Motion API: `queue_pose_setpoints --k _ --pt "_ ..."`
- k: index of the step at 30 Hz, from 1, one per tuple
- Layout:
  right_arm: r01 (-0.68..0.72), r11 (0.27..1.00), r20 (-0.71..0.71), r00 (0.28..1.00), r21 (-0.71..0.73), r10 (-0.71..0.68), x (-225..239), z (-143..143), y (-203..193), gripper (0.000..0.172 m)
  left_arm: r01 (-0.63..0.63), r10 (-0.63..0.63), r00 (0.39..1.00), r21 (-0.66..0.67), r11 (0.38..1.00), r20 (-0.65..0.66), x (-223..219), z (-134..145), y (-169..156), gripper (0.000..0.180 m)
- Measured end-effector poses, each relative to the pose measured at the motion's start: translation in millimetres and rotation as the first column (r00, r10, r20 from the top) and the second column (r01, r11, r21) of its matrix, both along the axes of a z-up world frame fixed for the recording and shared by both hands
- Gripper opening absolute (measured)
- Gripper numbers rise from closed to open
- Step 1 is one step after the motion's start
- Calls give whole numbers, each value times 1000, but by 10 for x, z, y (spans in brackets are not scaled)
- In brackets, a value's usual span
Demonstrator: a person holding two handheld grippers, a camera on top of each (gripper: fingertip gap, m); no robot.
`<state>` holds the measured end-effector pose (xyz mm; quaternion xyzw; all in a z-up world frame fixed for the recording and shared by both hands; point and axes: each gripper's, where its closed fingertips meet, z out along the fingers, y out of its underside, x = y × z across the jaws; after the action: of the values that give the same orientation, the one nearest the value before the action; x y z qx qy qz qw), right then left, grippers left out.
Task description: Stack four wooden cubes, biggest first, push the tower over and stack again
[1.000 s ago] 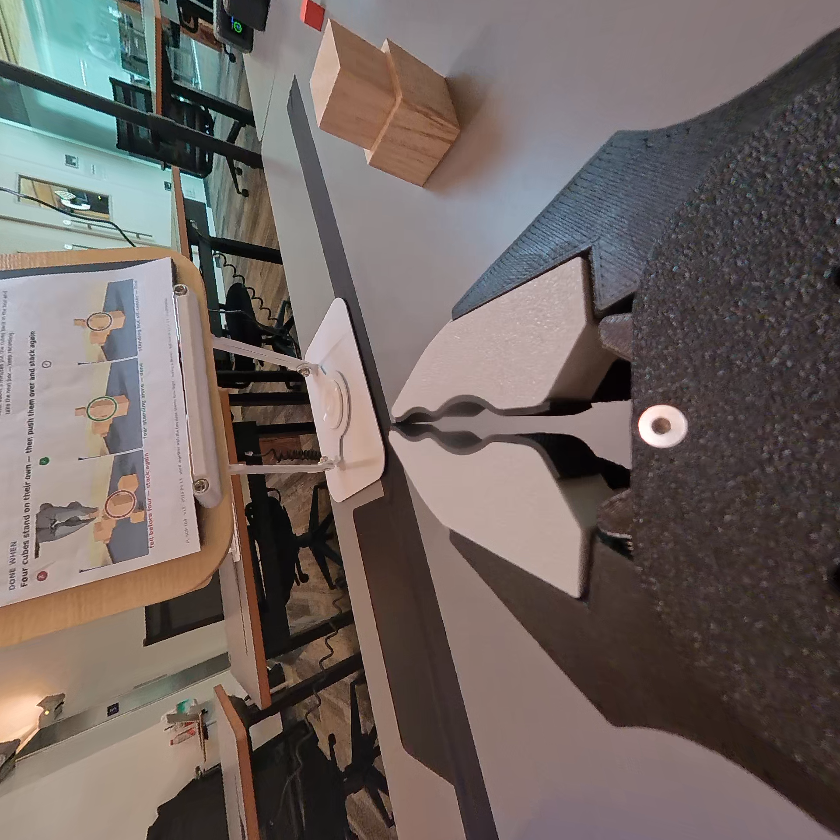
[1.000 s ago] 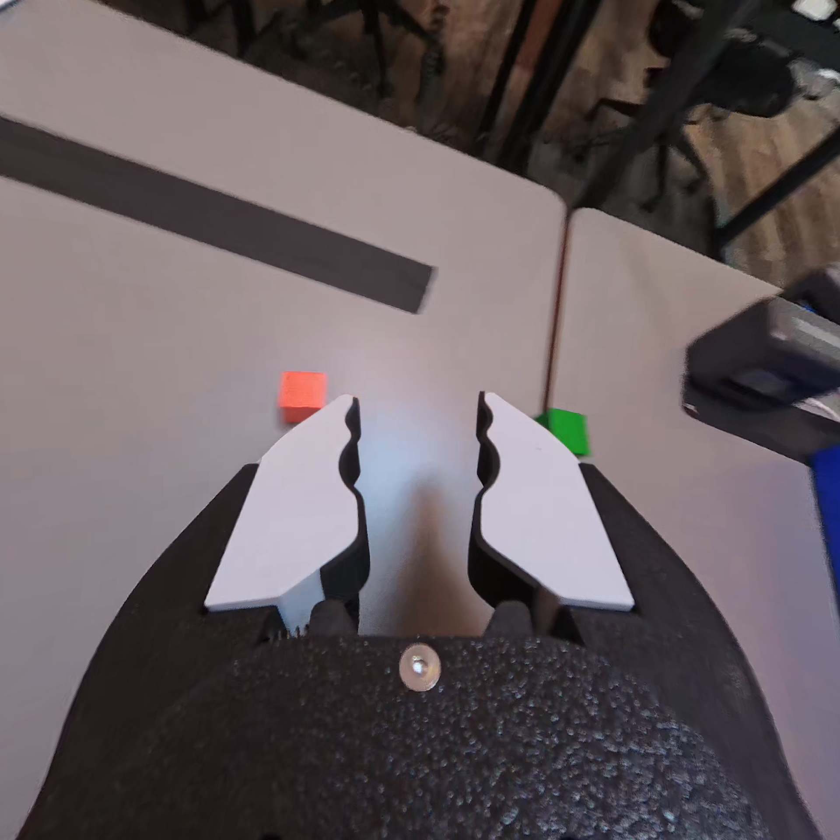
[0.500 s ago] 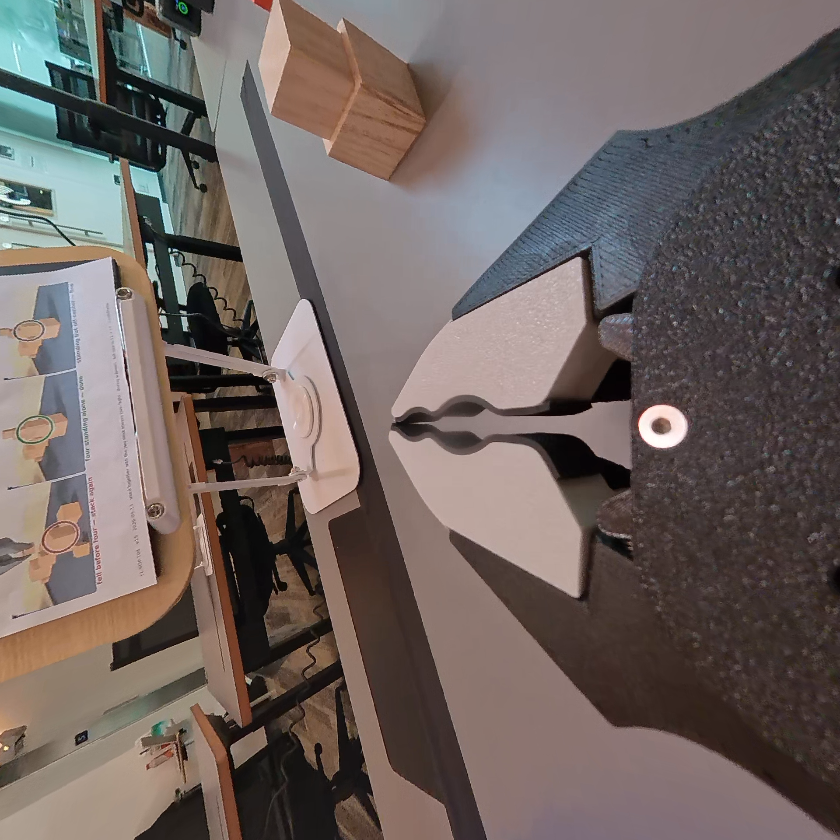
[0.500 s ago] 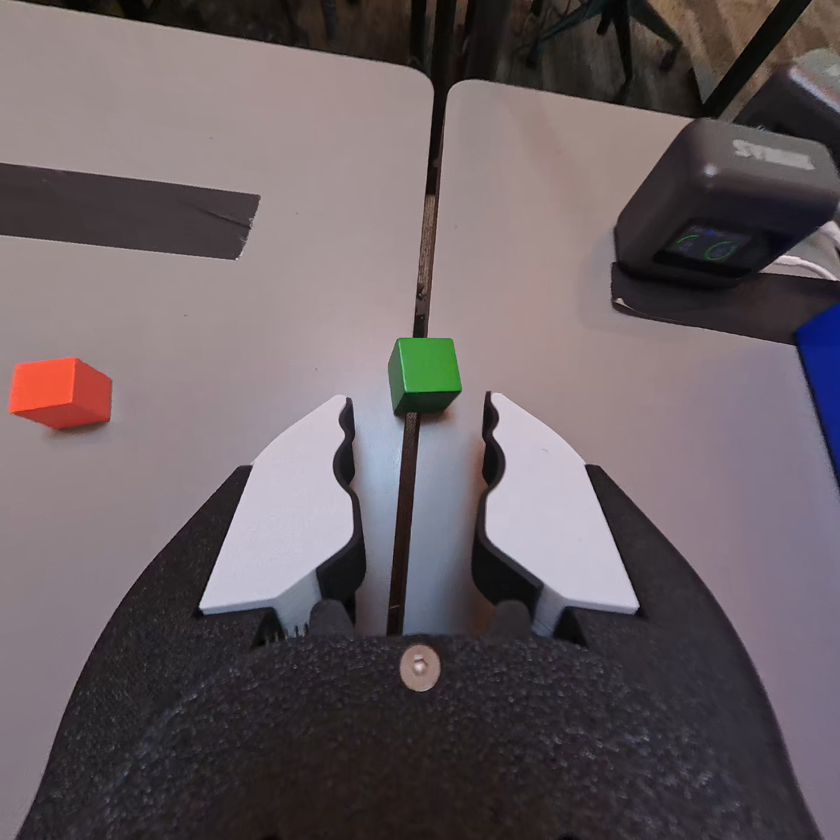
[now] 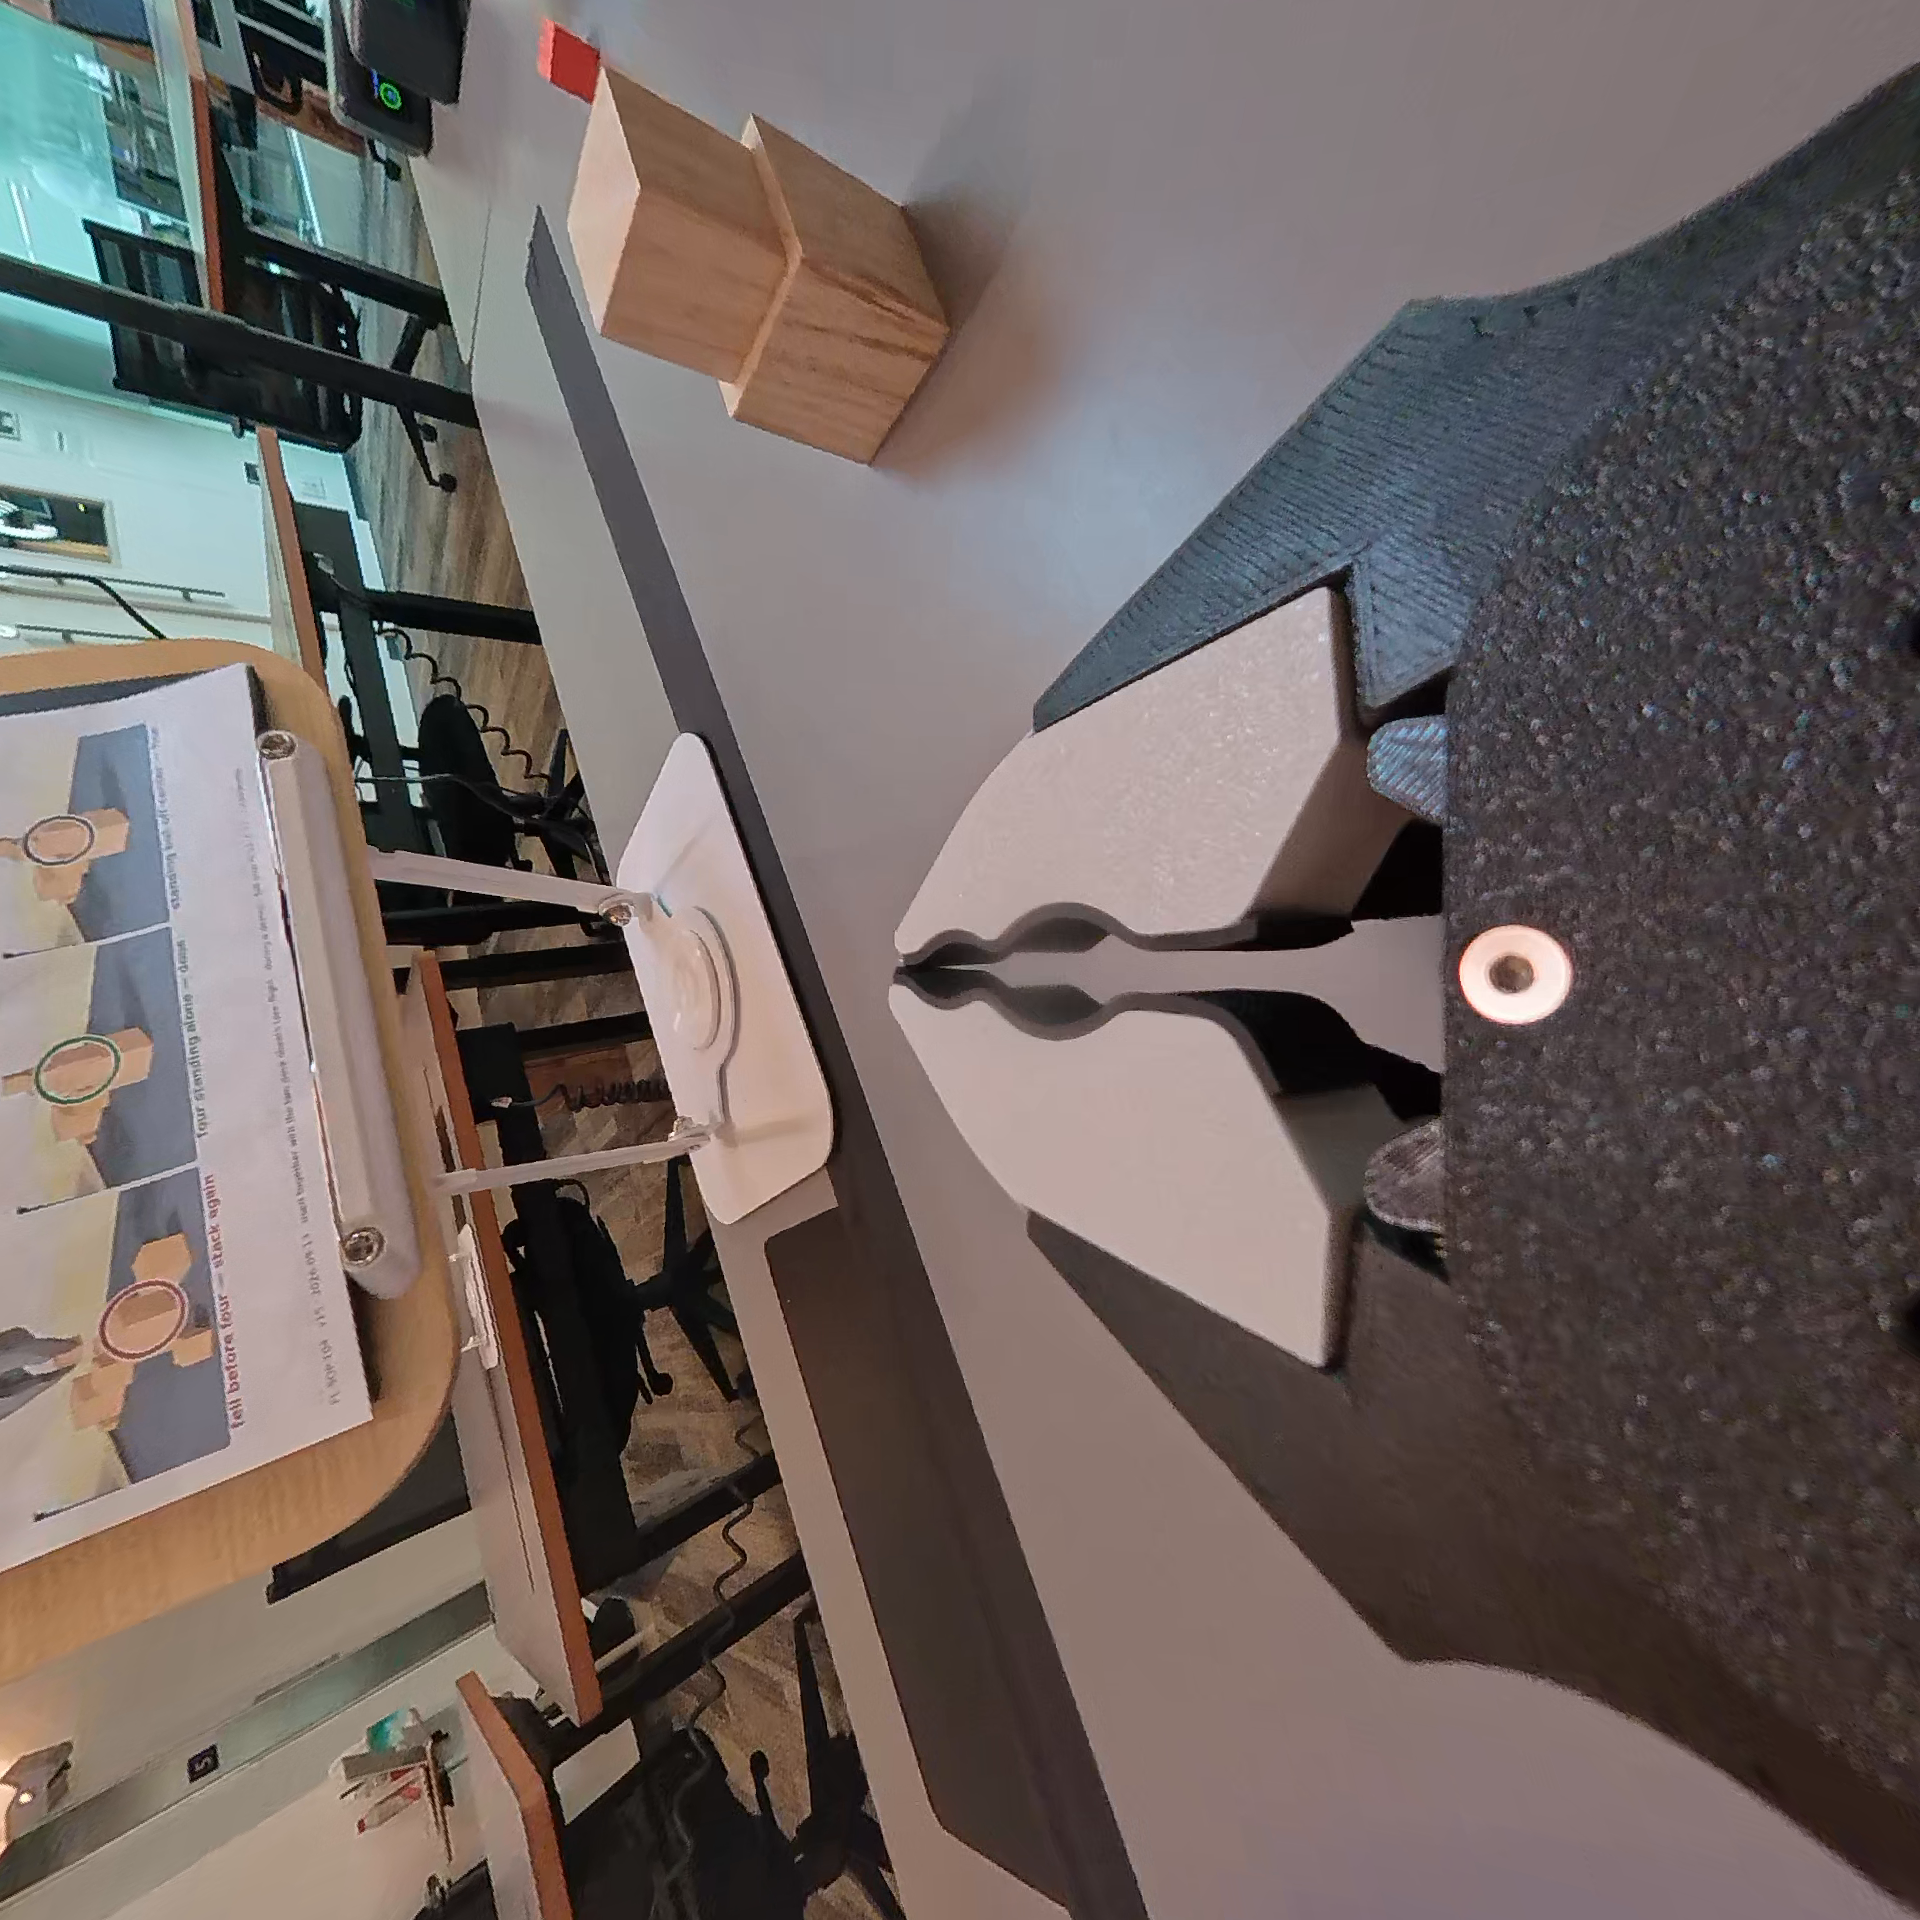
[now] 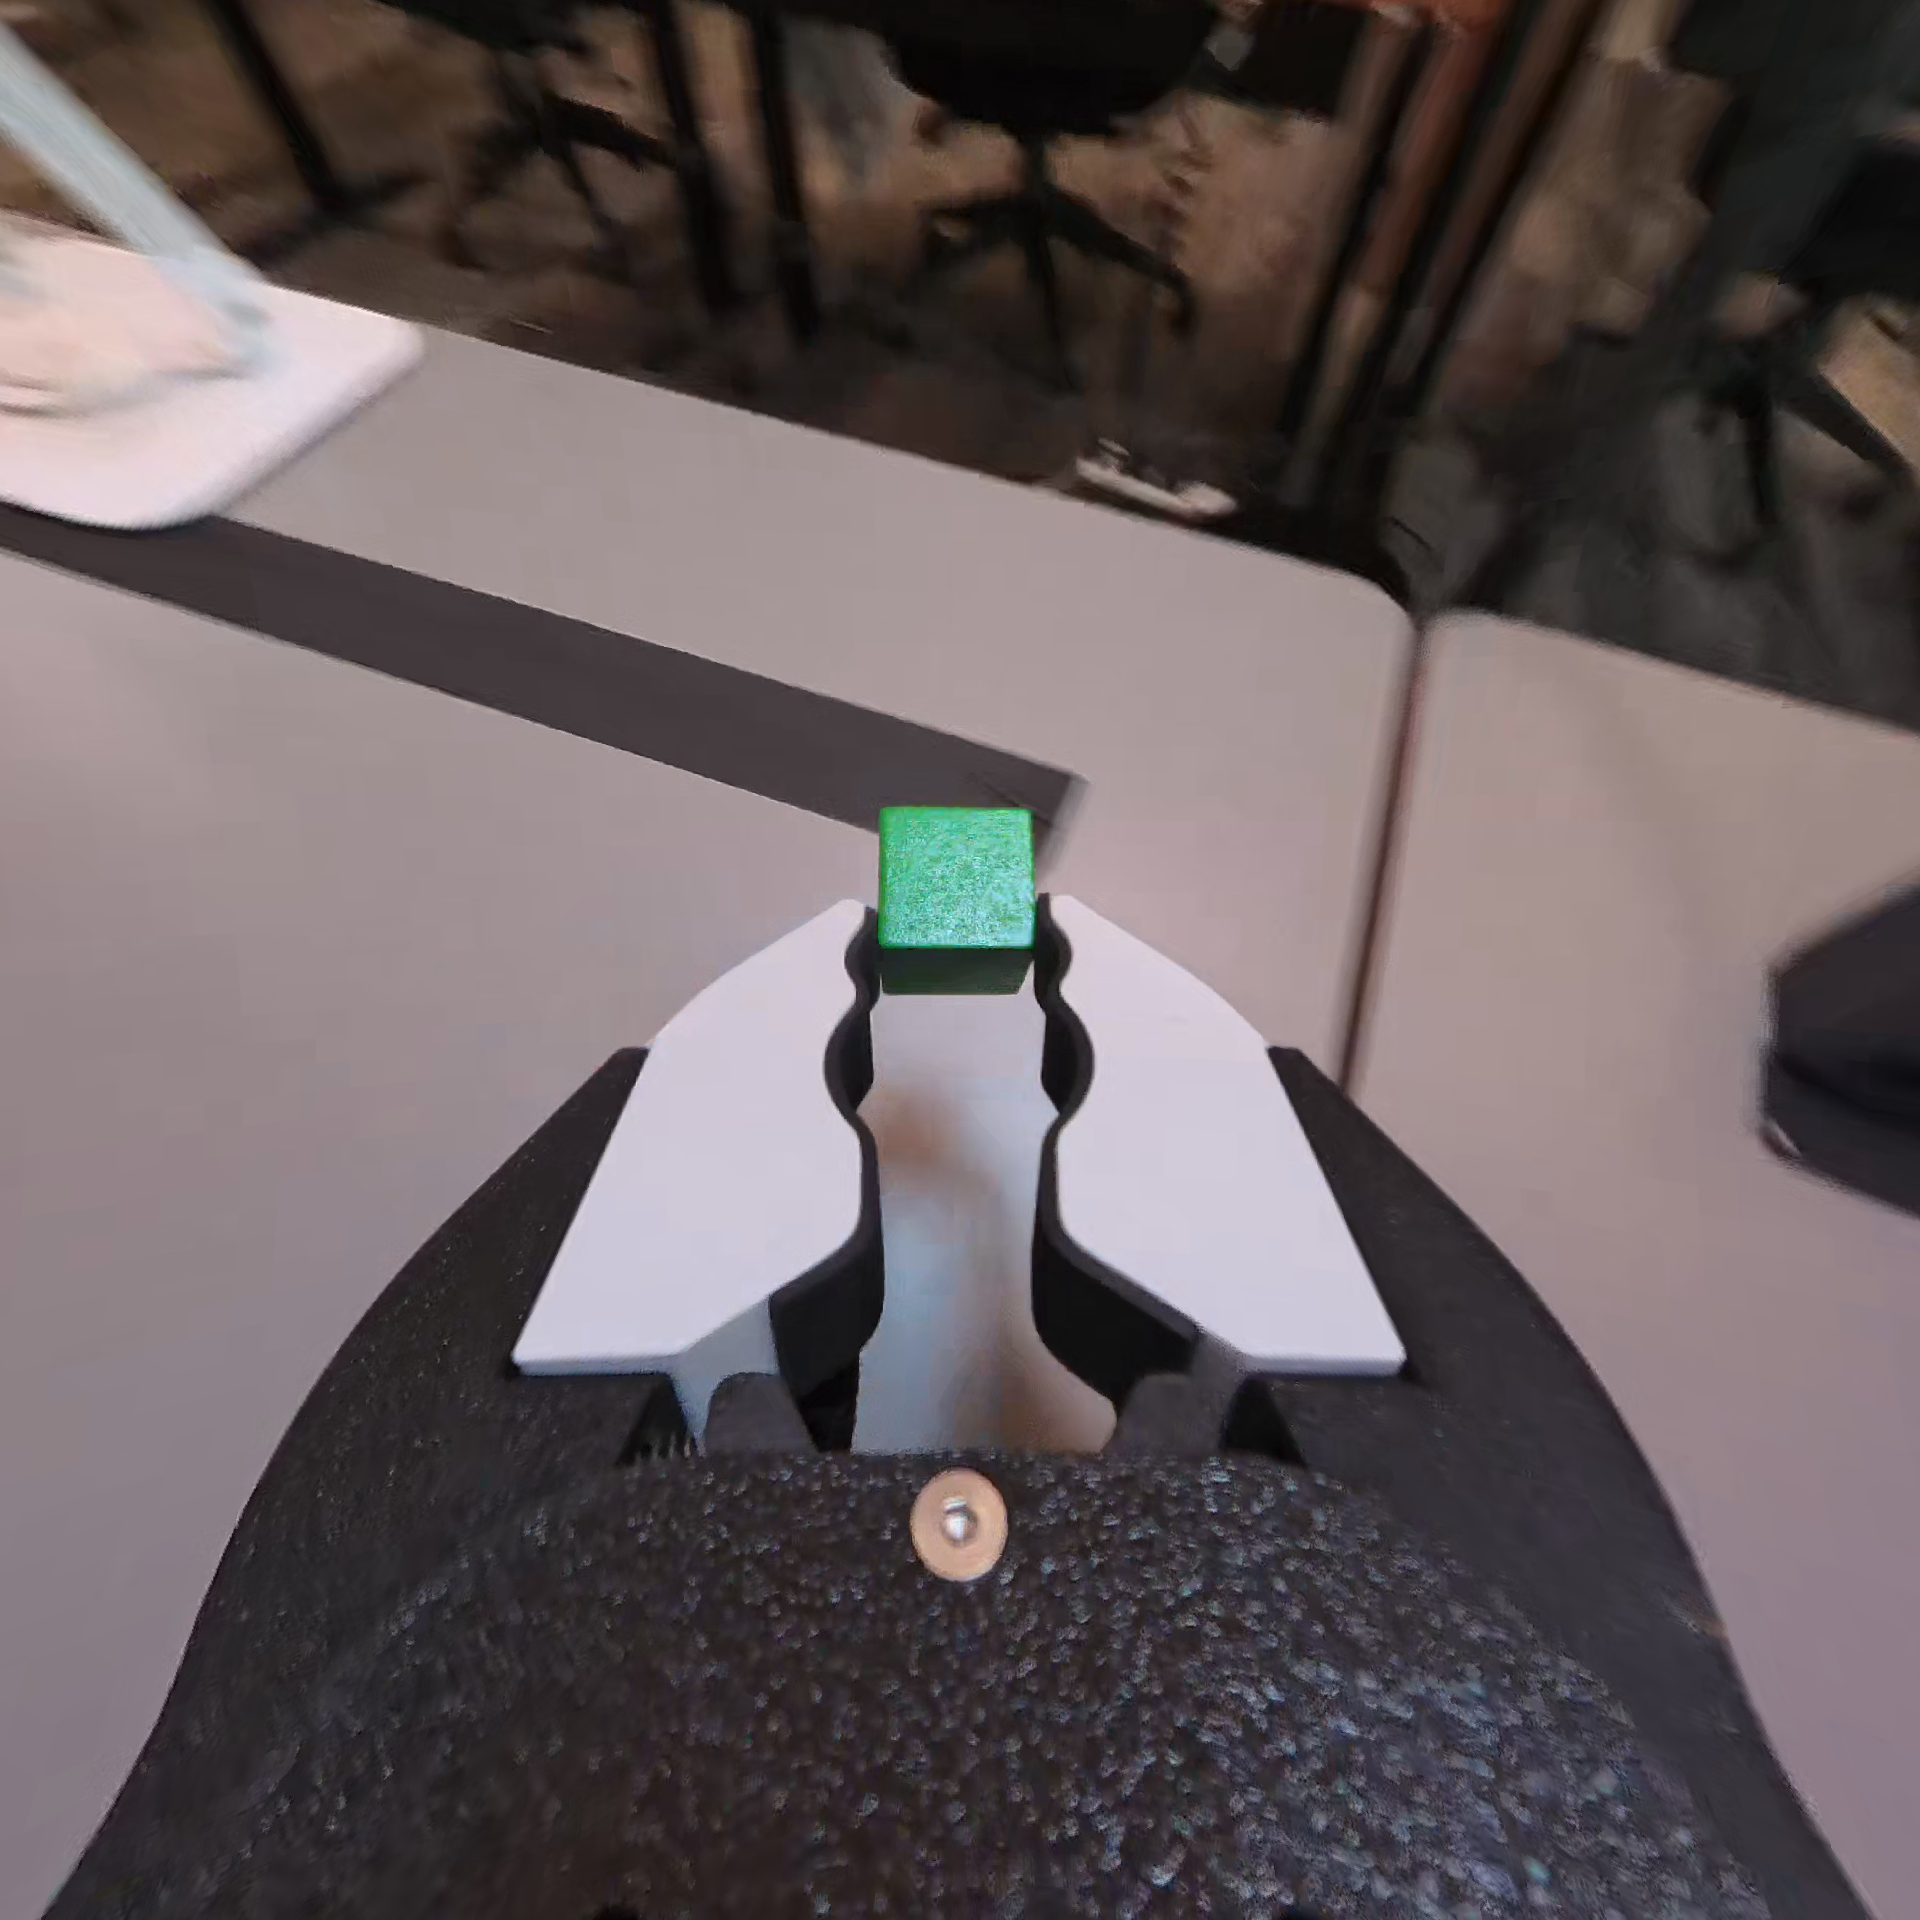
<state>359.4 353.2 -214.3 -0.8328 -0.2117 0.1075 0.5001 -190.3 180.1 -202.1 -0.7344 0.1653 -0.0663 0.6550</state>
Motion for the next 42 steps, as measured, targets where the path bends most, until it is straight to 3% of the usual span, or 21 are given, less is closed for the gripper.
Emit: queue_pose_setpoints --k 4,8,13,16,24,31,42 --pt "-293 954 -16 955 61 295 -996 477 -322 28 14 -14 1000 31 999 -1 37 90 -26 0" --pt "-547 834 15 837 73 547 -1985 765 -744 28 11 -11 1000 60 998 -12 40 162 -62 0" --pt "-777 630 100 626 -4 773 -2972 705 -1313 28 16 -18 999 69 997 30 38 211 -76 0" --pt "-823 565 119 556 -60 823 -3291 549 -1460 28 26 -31 997 83 996 67 34 270 -96 0" --pt "-832 532 125 518 -156 846 -3427 285 -1490 28 186 -205 970 144 972 130 217 422 -222 0" --pt "-832 533 114 521 -155 846 -3406 254 -1486 28 410 -434 880 157 899 191 487 464 -425 0" --pt "-836 526 118 513 -160 851 -3420 176 -1446 28 465 -481 859 125 876 177 574 385 -465 0"
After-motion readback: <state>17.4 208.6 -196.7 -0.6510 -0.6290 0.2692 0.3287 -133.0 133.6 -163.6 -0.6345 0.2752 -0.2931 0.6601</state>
